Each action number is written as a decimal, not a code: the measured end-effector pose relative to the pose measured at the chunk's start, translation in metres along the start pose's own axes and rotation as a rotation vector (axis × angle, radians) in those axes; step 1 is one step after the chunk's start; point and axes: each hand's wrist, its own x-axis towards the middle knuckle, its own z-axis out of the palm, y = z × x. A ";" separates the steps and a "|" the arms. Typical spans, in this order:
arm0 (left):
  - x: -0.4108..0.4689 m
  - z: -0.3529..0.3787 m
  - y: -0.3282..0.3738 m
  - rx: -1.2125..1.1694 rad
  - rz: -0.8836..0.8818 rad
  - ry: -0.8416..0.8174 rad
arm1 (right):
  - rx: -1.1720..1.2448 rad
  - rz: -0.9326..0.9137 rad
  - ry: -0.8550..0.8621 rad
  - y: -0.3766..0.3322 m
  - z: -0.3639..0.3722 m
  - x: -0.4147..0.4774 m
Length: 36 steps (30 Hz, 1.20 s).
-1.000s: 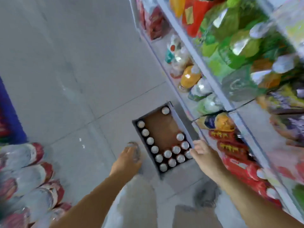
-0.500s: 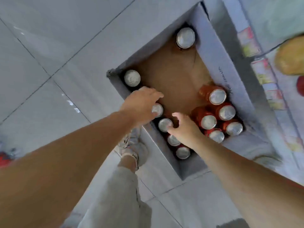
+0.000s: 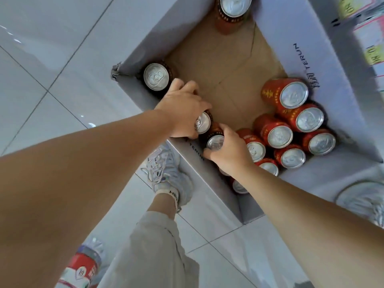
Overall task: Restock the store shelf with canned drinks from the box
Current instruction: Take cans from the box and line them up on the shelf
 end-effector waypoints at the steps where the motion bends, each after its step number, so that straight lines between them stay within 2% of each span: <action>1: -0.003 -0.003 0.001 -0.076 -0.021 0.028 | 0.014 -0.005 0.019 -0.001 -0.005 -0.005; 6: -0.036 -0.060 0.014 -0.439 -0.132 0.030 | 0.142 0.015 0.094 -0.020 -0.056 -0.063; 10: -0.086 -0.132 0.032 -0.692 -0.270 0.161 | 0.213 -0.006 0.184 -0.053 -0.122 -0.123; 16: -0.190 -0.287 0.095 -0.822 -0.299 0.355 | 0.306 -0.169 0.282 -0.135 -0.244 -0.260; 21: -0.296 -0.432 0.175 -0.817 -0.348 0.639 | 0.341 -0.359 0.381 -0.207 -0.348 -0.420; 30: -0.437 -0.631 0.277 -0.514 -0.015 1.112 | 0.450 -0.651 0.688 -0.265 -0.446 -0.670; 36: -0.481 -0.718 0.344 -0.587 0.207 1.219 | 0.549 -0.782 0.938 -0.262 -0.495 -0.780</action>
